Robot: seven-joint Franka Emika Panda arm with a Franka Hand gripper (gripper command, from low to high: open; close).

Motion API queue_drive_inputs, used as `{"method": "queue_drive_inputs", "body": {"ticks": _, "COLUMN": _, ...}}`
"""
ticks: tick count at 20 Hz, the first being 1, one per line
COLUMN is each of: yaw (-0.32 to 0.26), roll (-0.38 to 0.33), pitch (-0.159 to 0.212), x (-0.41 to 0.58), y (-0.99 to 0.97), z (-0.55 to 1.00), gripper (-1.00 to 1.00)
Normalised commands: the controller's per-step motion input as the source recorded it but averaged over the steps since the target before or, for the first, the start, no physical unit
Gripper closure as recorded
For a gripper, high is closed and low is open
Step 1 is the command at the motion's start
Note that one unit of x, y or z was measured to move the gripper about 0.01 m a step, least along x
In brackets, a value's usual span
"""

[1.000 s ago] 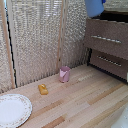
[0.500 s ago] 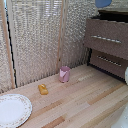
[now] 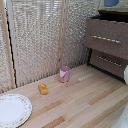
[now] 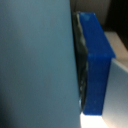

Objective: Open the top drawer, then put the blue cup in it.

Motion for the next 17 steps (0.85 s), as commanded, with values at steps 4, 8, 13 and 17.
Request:
{"method": "queue_drive_inputs", "body": {"ticks": 4, "yaw": -0.063, "roll": 0.002, "pitch": 0.081, "x": -0.004, "y": -0.15, "z": -0.15, "gripper": 1.00}}
{"method": "queue_drive_inputs", "body": {"ticks": 8, "yaw": -0.007, "roll": 0.000, "pitch": 0.071, "x": 0.010, "y": -0.04, "z": 0.17, "gripper": -1.00}}
{"method": "queue_drive_inputs", "body": {"ticks": 13, "yaw": -0.003, "roll": 0.014, "pitch": 0.012, "x": 0.219, "y": -0.11, "z": 0.78, "gripper": -1.00}}
{"method": "queue_drive_inputs", "body": {"ticks": 17, "yaw": -0.029, "roll": -0.006, "pitch": -0.016, "x": 0.236, "y": 0.03, "z": 0.93, "gripper": -1.00}}
